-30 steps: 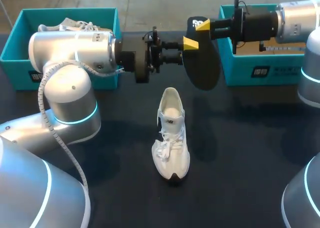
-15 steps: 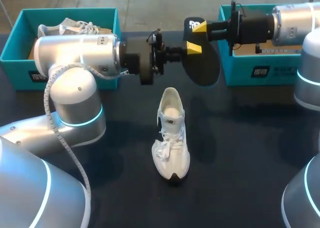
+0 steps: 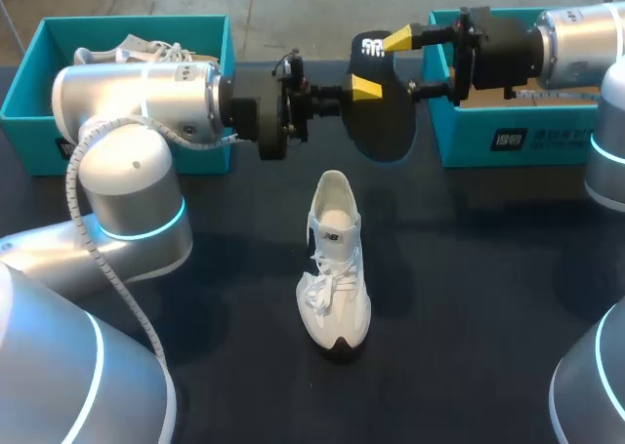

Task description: Take the shoe out of the shoebox, open the shoe tongue, remove and reinsert the insole, then place the shoe into the shoebox

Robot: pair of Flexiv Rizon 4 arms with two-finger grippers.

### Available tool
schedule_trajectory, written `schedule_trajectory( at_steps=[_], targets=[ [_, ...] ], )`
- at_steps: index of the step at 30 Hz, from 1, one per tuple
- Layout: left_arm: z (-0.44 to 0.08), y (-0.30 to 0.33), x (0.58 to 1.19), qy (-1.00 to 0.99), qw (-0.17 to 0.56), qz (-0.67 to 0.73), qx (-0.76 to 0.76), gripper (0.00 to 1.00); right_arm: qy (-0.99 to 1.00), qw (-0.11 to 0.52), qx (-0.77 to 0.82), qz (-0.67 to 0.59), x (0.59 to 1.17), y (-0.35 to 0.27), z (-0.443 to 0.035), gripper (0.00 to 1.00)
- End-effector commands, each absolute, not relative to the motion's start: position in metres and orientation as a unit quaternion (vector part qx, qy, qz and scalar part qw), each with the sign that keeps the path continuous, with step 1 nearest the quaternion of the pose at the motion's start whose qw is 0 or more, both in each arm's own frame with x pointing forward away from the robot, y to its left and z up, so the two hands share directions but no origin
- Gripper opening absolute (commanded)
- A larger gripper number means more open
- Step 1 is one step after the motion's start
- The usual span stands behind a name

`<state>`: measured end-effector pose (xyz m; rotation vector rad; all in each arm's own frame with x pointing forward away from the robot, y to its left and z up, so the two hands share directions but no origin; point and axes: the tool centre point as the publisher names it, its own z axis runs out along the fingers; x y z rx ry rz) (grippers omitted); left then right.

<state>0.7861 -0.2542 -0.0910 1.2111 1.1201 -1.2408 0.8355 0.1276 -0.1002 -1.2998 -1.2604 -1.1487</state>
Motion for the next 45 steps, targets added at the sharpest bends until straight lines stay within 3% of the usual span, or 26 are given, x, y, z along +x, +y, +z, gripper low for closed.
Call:
schedule_trajectory(
  at_steps=[1,14,36,40,45],
  targets=[
    [-0.091,-0.235,0.779,0.467,0.514,-0.513,0.505,0.0,-0.535,0.461,-0.52,-0.481,0.826,0.113,-0.101,1.0],
    [-0.095,-0.215,0.774,0.479,0.508,-0.509,0.503,0.0,-0.569,0.41,-0.513,-0.495,0.802,0.077,-0.099,1.0],
    [-0.091,-0.213,0.772,0.48,0.516,-0.492,0.511,0.0,-0.579,0.416,-0.498,-0.494,0.797,0.065,-0.099,1.0],
    [-0.078,-0.214,0.773,0.543,0.398,-0.604,0.426,0.0,-0.579,0.416,-0.498,-0.494,0.797,0.065,-0.099,1.0],
    [-0.07,-0.212,0.776,0.624,0.247,-0.635,0.384,0.0,-0.579,0.416,-0.498,-0.494,0.797,0.065,-0.099,1.0]
  ],
)
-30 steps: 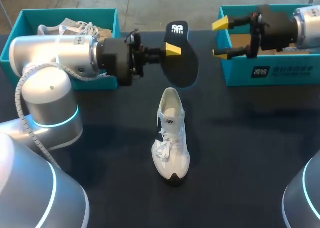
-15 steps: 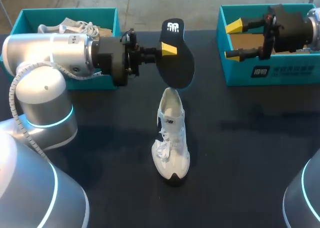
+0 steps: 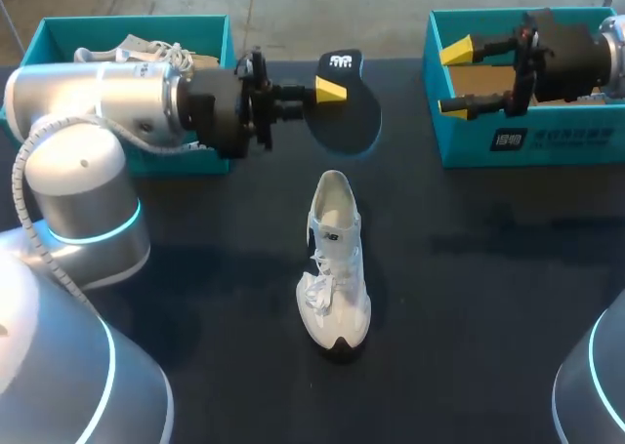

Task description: Take the shoe out of the shoebox, open the shoe tongue, remove and reinsert the insole, then place the shoe into the shoebox

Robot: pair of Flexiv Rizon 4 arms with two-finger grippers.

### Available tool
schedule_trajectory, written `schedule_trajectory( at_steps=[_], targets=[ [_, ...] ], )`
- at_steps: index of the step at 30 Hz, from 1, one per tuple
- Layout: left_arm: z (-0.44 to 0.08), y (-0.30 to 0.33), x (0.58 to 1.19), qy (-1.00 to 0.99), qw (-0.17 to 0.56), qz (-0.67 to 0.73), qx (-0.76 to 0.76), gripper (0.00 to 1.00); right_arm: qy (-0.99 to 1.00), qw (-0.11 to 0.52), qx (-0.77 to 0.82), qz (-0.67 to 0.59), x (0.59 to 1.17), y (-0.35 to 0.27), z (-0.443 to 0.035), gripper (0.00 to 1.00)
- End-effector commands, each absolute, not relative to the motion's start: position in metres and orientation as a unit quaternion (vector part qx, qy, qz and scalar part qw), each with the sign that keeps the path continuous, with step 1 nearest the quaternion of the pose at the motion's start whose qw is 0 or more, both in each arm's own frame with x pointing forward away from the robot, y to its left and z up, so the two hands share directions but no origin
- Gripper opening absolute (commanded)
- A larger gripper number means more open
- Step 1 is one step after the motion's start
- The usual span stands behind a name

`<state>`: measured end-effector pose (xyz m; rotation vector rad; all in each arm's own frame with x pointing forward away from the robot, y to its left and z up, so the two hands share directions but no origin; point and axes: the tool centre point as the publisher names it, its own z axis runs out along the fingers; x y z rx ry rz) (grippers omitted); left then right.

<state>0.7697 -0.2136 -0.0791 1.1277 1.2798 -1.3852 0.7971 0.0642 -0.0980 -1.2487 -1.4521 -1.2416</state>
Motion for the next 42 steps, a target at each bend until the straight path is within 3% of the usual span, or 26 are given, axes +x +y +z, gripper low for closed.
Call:
schedule_trajectory(
  at_steps=[1,5,12,22,40,42],
  targets=[
    [-0.07,-0.211,0.775,0.628,0.235,-0.632,0.389,0.0,-0.579,0.416,-0.498,-0.494,0.797,0.065,-0.099,1.0],
    [-0.075,-0.208,0.769,0.684,0.106,-0.644,0.326,0.0,-0.579,0.416,-0.498,-0.494,0.797,0.065,-0.099,1.0],
    [-0.081,-0.203,0.761,0.724,0.007,-0.67,0.164,0.0,-0.579,0.416,-0.498,-0.494,0.797,0.065,-0.099,1.0],
    [-0.083,-0.202,0.77,0.678,-0.075,-0.724,-0.101,0.0,-0.579,0.416,-0.498,-0.494,0.797,0.065,-0.099,1.0],
    [-0.083,-0.202,0.77,0.678,-0.075,-0.724,-0.101,0.0,-0.579,0.416,-0.498,-0.494,0.797,0.065,-0.099,1.0],
    [-0.083,-0.201,0.768,0.671,-0.122,-0.717,-0.141,0.0,-0.579,0.416,-0.498,-0.494,0.797,0.065,-0.099,1.0]
  ],
)
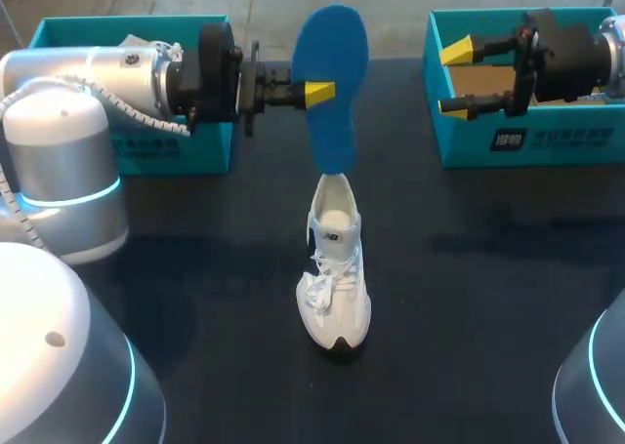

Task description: Take the shoe out of the shoebox, open the shoe tongue, remove and reinsert the insole, then place the shoe into the shoebox

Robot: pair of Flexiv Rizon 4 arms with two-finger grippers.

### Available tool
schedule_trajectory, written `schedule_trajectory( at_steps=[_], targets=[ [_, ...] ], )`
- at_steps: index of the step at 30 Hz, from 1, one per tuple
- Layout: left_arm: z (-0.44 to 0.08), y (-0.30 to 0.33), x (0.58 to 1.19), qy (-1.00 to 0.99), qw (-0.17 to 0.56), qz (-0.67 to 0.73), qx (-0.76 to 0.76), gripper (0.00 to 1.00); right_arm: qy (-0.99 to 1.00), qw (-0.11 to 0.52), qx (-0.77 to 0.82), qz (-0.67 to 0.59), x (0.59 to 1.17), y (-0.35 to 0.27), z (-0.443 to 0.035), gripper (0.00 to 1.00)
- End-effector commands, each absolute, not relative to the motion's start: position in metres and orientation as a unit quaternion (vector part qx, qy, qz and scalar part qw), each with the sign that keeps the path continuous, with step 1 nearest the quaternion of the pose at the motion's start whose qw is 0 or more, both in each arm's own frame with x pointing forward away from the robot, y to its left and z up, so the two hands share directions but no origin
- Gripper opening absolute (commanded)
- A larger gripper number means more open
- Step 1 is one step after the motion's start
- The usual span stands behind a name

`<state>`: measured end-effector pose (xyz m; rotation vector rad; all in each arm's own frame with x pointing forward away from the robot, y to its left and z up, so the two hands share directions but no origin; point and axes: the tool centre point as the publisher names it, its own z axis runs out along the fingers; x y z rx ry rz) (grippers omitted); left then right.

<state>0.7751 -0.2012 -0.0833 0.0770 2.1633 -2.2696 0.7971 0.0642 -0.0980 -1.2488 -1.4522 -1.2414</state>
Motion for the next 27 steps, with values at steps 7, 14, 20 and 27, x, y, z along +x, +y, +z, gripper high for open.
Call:
schedule_trajectory(
  at_steps=[7,14,20,27],
  targets=[
    [-0.081,-0.199,0.766,0.664,-0.228,-0.674,-0.229,0.0,-0.579,0.416,-0.498,-0.494,0.797,0.065,-0.099,1.0],
    [-0.087,-0.198,0.762,0.656,-0.297,-0.63,-0.292,0.0,-0.579,0.416,-0.498,-0.494,0.797,0.065,-0.099,1.0],
    [-0.09,-0.198,0.76,0.62,-0.358,-0.597,-0.361,0.0,-0.579,0.416,-0.498,-0.494,0.797,0.065,-0.099,1.0],
    [-0.09,-0.202,0.754,0.571,-0.427,-0.568,-0.412,0.0,-0.579,0.416,-0.498,-0.494,0.797,0.065,-0.099,1.0]
  ],
)
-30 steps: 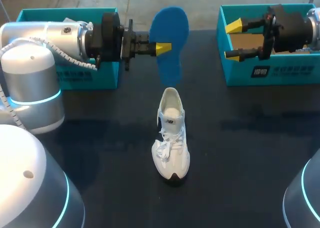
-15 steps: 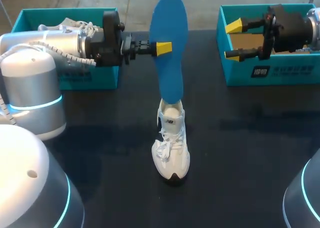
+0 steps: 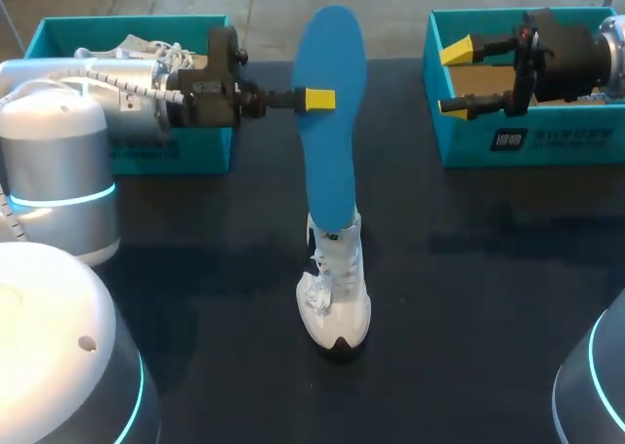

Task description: Take the shoe out of the shoebox, open the shoe tongue, remove and reinsert the insole, then place the shoe into the shoebox

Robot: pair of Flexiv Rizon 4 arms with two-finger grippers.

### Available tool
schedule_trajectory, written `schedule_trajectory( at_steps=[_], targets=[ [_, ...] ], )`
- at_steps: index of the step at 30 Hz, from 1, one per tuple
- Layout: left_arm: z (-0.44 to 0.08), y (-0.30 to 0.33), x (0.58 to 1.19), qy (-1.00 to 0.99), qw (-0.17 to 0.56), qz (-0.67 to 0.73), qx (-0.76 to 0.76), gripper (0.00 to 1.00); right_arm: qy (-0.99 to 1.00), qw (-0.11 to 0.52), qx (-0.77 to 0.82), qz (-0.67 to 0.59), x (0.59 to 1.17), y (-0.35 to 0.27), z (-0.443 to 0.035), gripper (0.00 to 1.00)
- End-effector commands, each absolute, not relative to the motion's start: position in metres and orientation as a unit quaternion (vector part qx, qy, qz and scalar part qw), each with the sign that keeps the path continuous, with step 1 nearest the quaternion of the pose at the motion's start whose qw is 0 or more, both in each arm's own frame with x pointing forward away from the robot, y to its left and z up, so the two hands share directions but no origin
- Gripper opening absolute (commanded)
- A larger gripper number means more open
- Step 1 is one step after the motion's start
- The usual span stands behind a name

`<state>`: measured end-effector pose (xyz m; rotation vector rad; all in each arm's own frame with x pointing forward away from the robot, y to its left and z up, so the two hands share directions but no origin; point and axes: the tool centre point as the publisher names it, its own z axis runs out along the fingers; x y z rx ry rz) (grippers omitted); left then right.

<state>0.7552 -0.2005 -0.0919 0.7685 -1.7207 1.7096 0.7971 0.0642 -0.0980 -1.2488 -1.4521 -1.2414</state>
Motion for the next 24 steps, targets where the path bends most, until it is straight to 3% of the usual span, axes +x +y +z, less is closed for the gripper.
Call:
schedule_trajectory(
  at_steps=[1,21,24],
  targets=[
    [-0.09,-0.202,0.754,-0.563,0.433,0.568,0.417,0.0,-0.579,0.416,-0.498,-0.494,0.797,0.065,-0.099,1.0],
    [-0.101,-0.198,0.766,-0.464,0.516,0.537,0.48,0.0,-0.579,0.416,-0.498,-0.494,0.797,0.065,-0.099,1.0],
    [-0.101,-0.198,0.765,-0.465,0.52,0.54,0.471,0.0,-0.595,0.392,-0.52,-0.471,0.799,0.068,-0.075,1.0]
  ],
)
